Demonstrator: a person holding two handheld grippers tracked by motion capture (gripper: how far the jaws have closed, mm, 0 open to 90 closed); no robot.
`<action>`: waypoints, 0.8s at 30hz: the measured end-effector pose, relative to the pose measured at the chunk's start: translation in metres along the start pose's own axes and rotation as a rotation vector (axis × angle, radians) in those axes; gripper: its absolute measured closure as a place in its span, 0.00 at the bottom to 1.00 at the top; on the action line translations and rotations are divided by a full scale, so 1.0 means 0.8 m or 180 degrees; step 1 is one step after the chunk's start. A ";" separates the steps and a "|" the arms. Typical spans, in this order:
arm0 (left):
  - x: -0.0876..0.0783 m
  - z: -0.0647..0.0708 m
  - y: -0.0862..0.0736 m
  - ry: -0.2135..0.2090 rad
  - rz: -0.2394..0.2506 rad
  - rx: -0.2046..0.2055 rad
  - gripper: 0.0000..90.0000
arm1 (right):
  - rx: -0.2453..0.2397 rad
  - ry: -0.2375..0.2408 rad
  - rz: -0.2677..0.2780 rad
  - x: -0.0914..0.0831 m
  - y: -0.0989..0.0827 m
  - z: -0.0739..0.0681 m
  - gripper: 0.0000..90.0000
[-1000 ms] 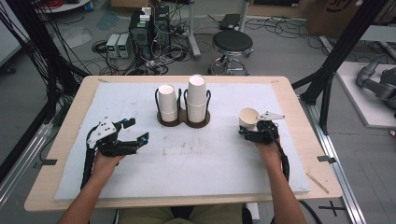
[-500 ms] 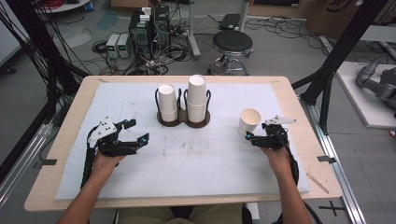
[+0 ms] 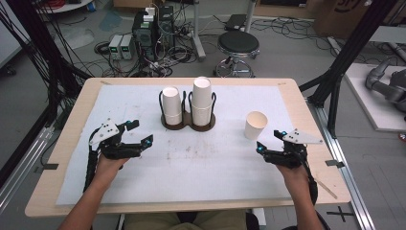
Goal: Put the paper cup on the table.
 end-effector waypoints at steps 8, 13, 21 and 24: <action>0.001 0.006 0.004 0.0028 0.0027 0.0111 0.18 | -0.0104 0.0144 0.0233 -0.009 0.011 -0.021 0.22; -0.002 0.007 0.007 0.0000 0.0081 0.0093 0.19 | -0.0057 0.0161 0.0266 -0.010 0.012 -0.024 0.22; -0.012 0.011 0.010 -0.0069 0.0154 0.0089 0.19 | -0.0085 0.0143 0.0283 -0.010 0.017 -0.029 0.22; -0.015 0.012 0.011 -0.0057 0.0156 0.0087 0.19 | -0.0110 0.0144 0.0286 -0.007 0.018 -0.031 0.22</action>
Point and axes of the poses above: each handheld gripper's, and its own axes: x roughly forward along the jaws, y roughly out of its top, z roughly to its right, the point moved 3 cm from there along x, roughly forward along the jaws
